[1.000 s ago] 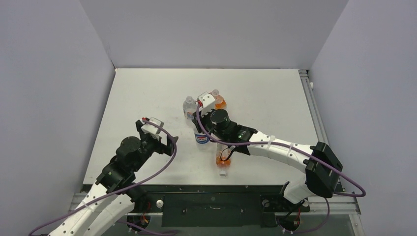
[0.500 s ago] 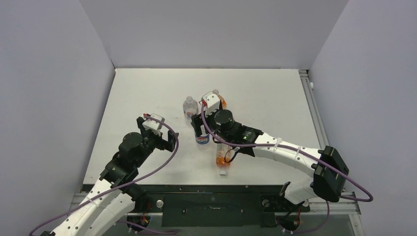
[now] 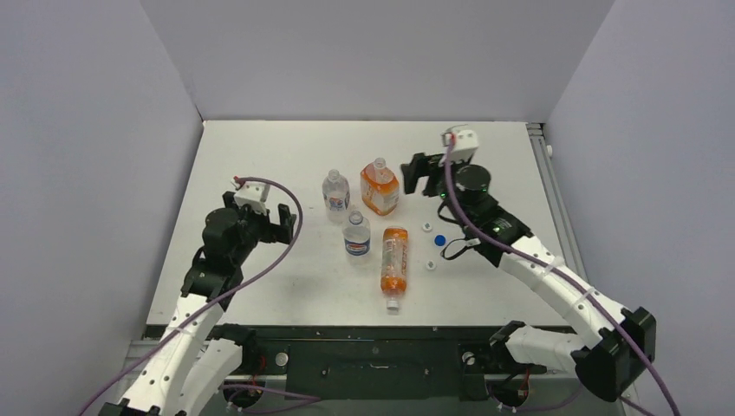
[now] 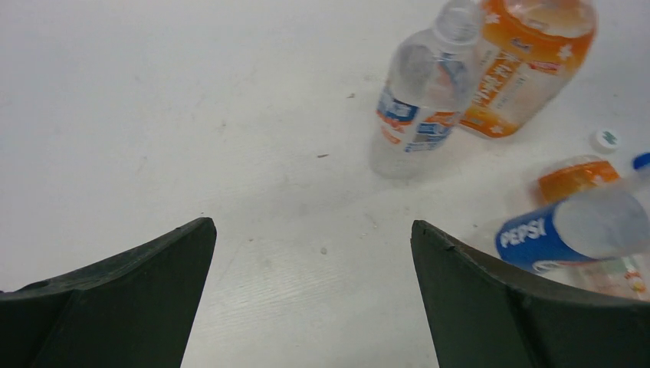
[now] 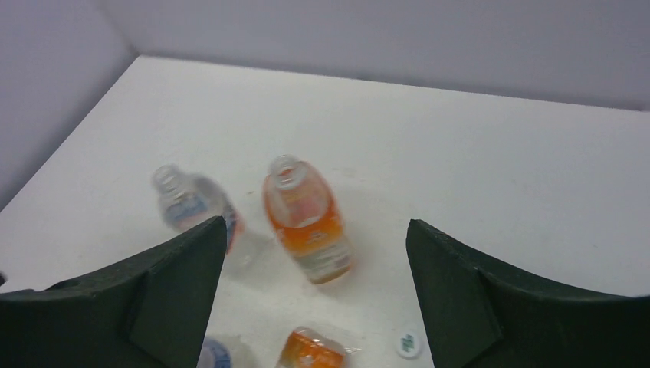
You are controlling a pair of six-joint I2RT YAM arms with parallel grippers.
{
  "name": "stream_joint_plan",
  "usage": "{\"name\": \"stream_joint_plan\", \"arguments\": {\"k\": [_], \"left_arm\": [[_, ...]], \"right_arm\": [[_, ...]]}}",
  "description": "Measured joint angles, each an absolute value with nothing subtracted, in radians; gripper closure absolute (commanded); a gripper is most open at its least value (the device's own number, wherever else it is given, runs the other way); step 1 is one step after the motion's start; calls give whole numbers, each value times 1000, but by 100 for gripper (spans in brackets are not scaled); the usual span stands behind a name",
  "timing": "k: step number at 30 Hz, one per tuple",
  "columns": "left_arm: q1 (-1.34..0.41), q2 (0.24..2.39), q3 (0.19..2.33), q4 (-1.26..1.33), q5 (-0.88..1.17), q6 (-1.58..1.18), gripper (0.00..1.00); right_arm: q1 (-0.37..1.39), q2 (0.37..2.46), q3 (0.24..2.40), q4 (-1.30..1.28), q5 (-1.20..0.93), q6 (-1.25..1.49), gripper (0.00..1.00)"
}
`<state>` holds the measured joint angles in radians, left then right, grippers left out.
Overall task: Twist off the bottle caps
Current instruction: Place the plastic bottle at the center of the board, then reset both arms
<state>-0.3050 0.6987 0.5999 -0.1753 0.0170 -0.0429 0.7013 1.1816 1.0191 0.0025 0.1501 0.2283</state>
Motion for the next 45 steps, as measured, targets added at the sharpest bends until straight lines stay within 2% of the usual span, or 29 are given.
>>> {"name": "stream_joint_plan", "arguments": {"k": [4,7,12,19,24,31,39,42,45], "left_arm": [[-105,812,612,-118,114,-43,3],[-41,881,608,-81,154,-43,3],[21,905,513,48,194,-41,3],[153,1048,402,241,249,-50,3],[206,1141,361,422,276,-82,3],[206,1273,205,807,316,-128,3],[150,1457,131,1170,289,-130,3],[89,1481,121,1205,237,-110,4],[50,1480,174,1152,173,-92,3]], "right_arm": [[426,1074,926,18,151,326,17],[247,1051,865,20,163,390,17],[89,1051,754,67,314,431,12],[13,1169,622,169,530,378,13],[5,1205,489,302,569,353,13],[-15,1217,340,569,562,319,15],[-1,1276,216,873,527,260,15],[67,1334,174,1009,551,213,14],[104,1377,190,1008,539,186,13]]}}
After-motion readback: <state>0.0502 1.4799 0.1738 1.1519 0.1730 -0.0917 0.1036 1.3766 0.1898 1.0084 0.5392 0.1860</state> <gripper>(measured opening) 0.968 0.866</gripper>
